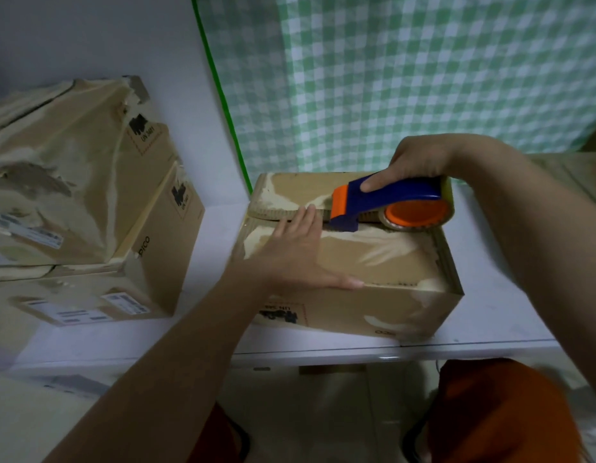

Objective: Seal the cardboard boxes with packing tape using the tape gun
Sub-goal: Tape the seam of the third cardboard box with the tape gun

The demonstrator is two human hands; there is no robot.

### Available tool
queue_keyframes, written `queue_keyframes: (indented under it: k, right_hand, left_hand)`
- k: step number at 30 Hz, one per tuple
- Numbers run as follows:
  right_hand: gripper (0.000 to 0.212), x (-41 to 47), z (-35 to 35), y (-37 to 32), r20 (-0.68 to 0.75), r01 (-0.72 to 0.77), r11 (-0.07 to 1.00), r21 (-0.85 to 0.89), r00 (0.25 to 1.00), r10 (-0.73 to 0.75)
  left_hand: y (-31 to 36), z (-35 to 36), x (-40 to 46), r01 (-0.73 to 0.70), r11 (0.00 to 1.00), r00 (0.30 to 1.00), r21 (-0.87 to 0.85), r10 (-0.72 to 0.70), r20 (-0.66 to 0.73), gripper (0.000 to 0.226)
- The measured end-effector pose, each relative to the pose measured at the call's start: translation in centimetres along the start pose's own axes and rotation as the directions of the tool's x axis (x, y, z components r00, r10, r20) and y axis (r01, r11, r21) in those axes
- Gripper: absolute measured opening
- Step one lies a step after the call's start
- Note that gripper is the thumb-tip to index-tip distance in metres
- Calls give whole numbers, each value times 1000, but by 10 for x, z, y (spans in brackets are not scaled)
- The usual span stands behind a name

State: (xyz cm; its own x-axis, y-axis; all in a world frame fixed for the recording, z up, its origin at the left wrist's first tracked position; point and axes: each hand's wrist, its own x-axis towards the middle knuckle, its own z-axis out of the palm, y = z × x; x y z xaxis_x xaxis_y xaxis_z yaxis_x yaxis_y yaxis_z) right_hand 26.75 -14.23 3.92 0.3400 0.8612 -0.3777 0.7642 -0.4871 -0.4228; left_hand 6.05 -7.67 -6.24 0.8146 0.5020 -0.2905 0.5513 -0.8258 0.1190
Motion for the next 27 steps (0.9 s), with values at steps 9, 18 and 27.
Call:
queue_keyframes:
  k: [9, 18, 27]
  right_hand:
    - [90, -19, -33, 59, -16, -118, 992, -43, 993, 117]
    - [56, -26, -25, 68, -35, -107, 993, 44, 993, 109]
    - [54, -28, -20, 75, -21, -75, 995, 68, 997, 76]
  left_hand:
    - [-4, 2, 2, 16, 999, 1000, 40, -17, 19, 146]
    - [62, -8, 12, 1, 1000, 999, -21, 0, 39, 139]
    - [101, 2, 24, 96, 995, 995, -38, -97, -28, 144]
